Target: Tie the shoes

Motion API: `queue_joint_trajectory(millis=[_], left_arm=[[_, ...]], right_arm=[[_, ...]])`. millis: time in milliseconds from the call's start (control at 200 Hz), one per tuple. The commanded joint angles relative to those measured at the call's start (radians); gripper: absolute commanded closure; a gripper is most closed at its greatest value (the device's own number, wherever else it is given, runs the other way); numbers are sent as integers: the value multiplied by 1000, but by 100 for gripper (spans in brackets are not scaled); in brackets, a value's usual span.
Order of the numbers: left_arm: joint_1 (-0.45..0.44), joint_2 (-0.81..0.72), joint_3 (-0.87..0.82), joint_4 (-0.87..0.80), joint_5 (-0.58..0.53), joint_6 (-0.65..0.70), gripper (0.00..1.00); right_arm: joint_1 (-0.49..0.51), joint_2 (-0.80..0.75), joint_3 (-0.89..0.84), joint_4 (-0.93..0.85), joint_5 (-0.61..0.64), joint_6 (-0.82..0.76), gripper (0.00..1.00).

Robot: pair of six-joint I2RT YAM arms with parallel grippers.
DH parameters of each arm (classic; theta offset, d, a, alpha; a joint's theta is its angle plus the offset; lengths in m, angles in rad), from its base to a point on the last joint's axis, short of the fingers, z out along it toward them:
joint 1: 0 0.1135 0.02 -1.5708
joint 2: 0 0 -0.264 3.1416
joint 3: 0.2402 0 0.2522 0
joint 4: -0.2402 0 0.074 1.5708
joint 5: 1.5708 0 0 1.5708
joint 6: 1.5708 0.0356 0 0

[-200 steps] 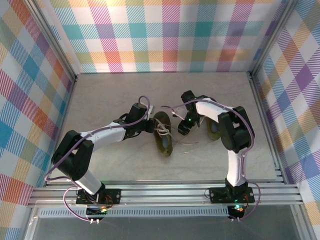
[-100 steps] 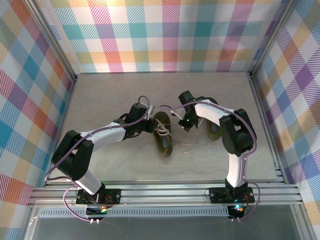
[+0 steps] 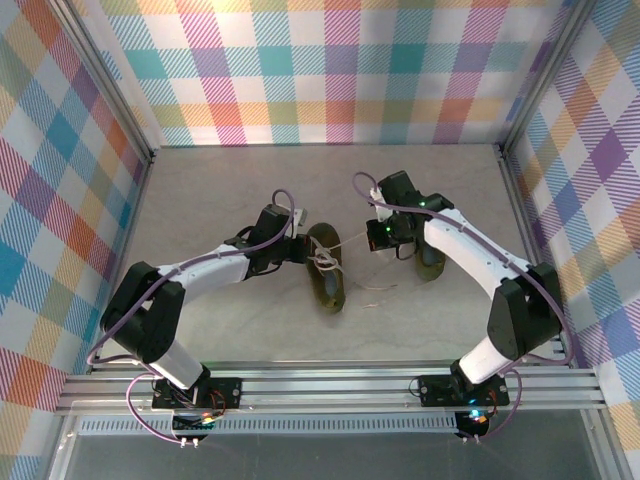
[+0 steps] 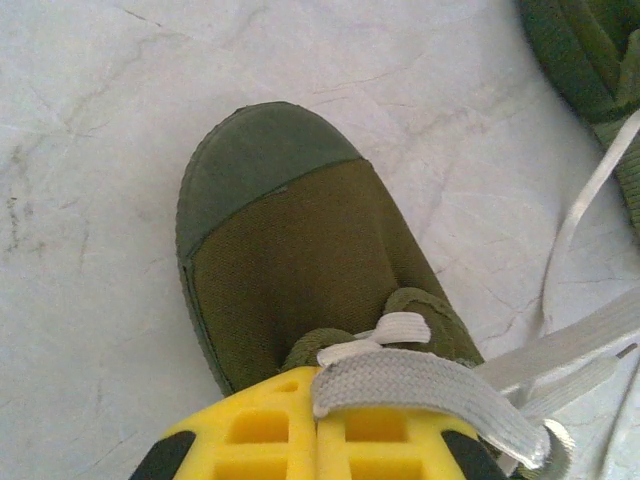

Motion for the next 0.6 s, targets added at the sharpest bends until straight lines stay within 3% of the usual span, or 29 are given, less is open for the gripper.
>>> queue_joint_trajectory(millis=[0,170,595], left_arm=[[13,-32,25,3,29,-20,100],[13,-52,16,12,36,-26,100],[16,-67,-9,-2,-2,-15,100]], right_arm=[[4,-11,27,-63,-87,183,100],[4,8,37,-221,44,275,100],[-30,72,51,-229,310,287,100]])
